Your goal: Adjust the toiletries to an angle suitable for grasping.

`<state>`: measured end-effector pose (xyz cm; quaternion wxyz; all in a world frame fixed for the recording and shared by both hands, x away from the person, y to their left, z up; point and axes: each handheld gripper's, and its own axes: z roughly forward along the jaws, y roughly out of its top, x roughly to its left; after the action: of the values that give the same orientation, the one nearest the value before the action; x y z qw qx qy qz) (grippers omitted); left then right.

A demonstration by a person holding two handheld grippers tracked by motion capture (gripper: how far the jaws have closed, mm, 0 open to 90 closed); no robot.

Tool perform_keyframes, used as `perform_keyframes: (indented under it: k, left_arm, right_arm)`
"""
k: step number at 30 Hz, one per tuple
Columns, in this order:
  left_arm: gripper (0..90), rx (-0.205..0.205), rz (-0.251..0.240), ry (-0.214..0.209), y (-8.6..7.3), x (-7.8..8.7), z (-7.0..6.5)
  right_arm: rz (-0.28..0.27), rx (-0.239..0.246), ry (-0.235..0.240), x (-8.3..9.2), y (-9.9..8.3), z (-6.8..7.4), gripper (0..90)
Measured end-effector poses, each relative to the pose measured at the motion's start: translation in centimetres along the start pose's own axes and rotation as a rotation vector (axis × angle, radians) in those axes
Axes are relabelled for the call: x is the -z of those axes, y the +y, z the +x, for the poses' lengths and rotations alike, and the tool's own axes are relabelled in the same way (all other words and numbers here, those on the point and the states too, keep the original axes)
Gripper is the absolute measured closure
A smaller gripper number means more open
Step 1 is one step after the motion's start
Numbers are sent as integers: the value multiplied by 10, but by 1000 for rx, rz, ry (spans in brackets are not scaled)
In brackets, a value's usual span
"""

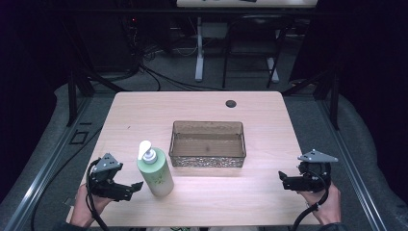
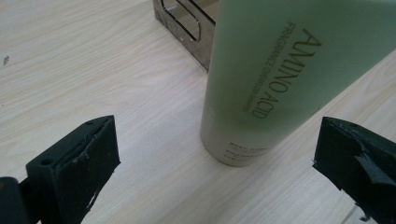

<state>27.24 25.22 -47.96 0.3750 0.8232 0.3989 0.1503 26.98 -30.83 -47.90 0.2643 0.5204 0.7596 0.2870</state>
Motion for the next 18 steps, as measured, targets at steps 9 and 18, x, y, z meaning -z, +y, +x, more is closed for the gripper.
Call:
perform_keyframes:
  k: [9, 18]
  left_arm:
    - [0, -9, -33, -24, 4, -2, -18]
    - [0, 0, -99, -33, 7, 1, -29]
  right_arm:
    - [39, 12, 22, -7, 2, -4, 0]
    - [82, 12, 35, -16, 3, -7, 2]
